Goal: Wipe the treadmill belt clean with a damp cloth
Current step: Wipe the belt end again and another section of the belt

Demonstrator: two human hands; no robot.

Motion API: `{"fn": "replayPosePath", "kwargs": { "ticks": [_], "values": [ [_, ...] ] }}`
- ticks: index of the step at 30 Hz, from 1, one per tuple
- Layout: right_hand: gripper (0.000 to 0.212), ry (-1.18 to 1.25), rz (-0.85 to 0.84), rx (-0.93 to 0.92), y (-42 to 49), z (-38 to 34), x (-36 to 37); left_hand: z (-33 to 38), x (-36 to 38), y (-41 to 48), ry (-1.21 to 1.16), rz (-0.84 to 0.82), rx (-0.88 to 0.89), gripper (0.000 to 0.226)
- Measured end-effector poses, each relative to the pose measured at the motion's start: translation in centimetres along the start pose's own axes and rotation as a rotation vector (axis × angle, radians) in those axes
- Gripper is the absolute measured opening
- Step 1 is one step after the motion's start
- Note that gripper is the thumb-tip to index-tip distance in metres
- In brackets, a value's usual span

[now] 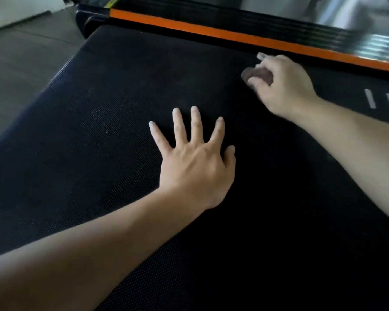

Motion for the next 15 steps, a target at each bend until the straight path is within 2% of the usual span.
{"fn": "replayPosePath", "kwargs": {
  "ticks": [2,4,5,8,10,15],
  "values": [
    [0.046,-0.039,0.041,0.144,2.5,2.7,-0.8,0.2,0.0,0.0,0.02,0.002,0.026,0.064],
    [0.036,-0.101,0.079,0.277,4.6,4.0,-1.2,0.3,0.0,0.0,0.027,0.004,0.044,0.064],
    [0.033,-0.112,0.088,0.259,5.1,3.1,-0.8,0.3,0.0,0.0,0.026,0.003,0.047,0.064],
    [0.035,-0.034,0.046,0.02,4.6,-1.3,1.2,0.3,0.0,-0.1,0.015,-0.007,0.038,0.064],
    [0.037,0.008,0.022,-0.062,4.6,-1.6,1.3,0.2,0.0,0.0,0.01,-0.01,0.034,0.063],
    [0.035,-0.188,0.068,0.157,5.2,6.6,-1.8,0.1,0.2,0.0,-0.001,0.018,0.037,0.064]
  ]
}}
Point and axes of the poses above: each hand's wrist, its own y-axis towards the middle knuckle, its own x-axis out of the palm, z = x × y, the point moved 6 cm from there along y, towards the middle knuckle, and after that the axes turned 4 degrees about -z, right-handed, at the moved point
